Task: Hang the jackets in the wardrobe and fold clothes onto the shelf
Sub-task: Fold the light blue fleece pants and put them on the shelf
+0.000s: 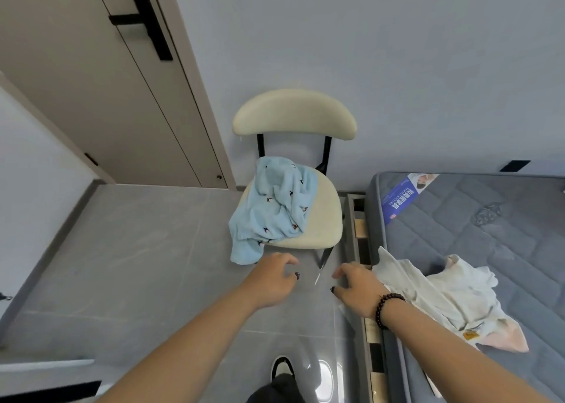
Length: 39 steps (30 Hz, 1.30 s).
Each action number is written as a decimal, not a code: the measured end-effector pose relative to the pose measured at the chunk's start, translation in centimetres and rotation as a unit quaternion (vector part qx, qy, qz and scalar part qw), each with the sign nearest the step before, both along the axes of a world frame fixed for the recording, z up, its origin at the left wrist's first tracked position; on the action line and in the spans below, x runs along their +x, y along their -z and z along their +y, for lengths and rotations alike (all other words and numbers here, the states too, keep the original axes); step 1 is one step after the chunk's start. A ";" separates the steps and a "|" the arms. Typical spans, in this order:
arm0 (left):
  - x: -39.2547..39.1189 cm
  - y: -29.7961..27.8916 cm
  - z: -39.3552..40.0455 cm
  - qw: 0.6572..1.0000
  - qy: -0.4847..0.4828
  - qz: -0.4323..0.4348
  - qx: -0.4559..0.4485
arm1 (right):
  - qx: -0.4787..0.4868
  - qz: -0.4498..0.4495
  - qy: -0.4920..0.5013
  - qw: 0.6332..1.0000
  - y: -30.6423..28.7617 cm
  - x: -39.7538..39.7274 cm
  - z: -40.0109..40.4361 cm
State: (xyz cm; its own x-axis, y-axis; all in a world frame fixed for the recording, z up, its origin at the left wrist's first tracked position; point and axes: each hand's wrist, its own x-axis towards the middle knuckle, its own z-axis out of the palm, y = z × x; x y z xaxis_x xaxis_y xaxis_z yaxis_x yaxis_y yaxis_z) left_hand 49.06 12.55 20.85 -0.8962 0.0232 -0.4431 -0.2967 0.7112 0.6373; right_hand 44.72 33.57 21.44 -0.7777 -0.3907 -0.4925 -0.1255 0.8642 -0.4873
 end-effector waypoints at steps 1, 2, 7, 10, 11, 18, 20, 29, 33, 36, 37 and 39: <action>-1.1 0.5 -0.9 1.000 -0.001 -0.008 -0.001 | -0.007 -0.002 0.000 1.000 0.3 -1.5 -1.0; -2.1 1.1 -1.7 1.000 -0.005 -0.020 -0.001 | -0.015 -0.005 0.002 1.000 0.6 -2.9 -1.9; -6.2 3.9 -4.7 0.995 -0.043 -0.085 0.010 | -0.028 -0.039 -0.016 0.999 2.6 -8.9 -5.9; -9.1 5.5 -6.2 0.990 -0.082 -0.109 0.019 | -0.022 -0.064 -0.051 0.996 3.9 -12.8 -7.6; -10.0 6.1 -6.8 0.988 -0.099 -0.117 0.027 | -0.022 -0.069 -0.060 0.996 4.4 -14.3 -8.1; -14.4 9.3 -10.3 0.959 -0.226 -0.157 0.068 | 0.014 -0.102 -0.133 0.986 7.0 -22.7 -11.2; -15.2 10.7 -11.6 0.953 -0.245 -0.167 0.065 | 0.019 -0.106 -0.132 0.985 7.9 -24.4 -12.4; -19.3 21.2 -15.3 0.909 -0.379 -0.148 0.086 | 0.009 -0.112 -0.143 0.983 16.1 -27.2 -18.7; -20.4 25.2 -16.0 0.850 -0.481 -0.148 0.157 | 0.020 -0.107 -0.148 0.983 20.1 -26.8 -20.6; -20.4 26.3 -15.5 0.780 -0.541 -0.162 0.268 | 0.032 -0.102 -0.157 0.982 21.4 -26.6 -21.3; -20.4 26.5 -15.4 0.780 -0.539 -0.173 0.267 | 0.036 -0.104 -0.156 0.982 21.4 -26.7 -21.5; -20.5 26.1 -14.9 0.807 -0.513 -0.180 0.229 | 0.029 -0.117 -0.142 0.983 21.0 -26.9 -21.7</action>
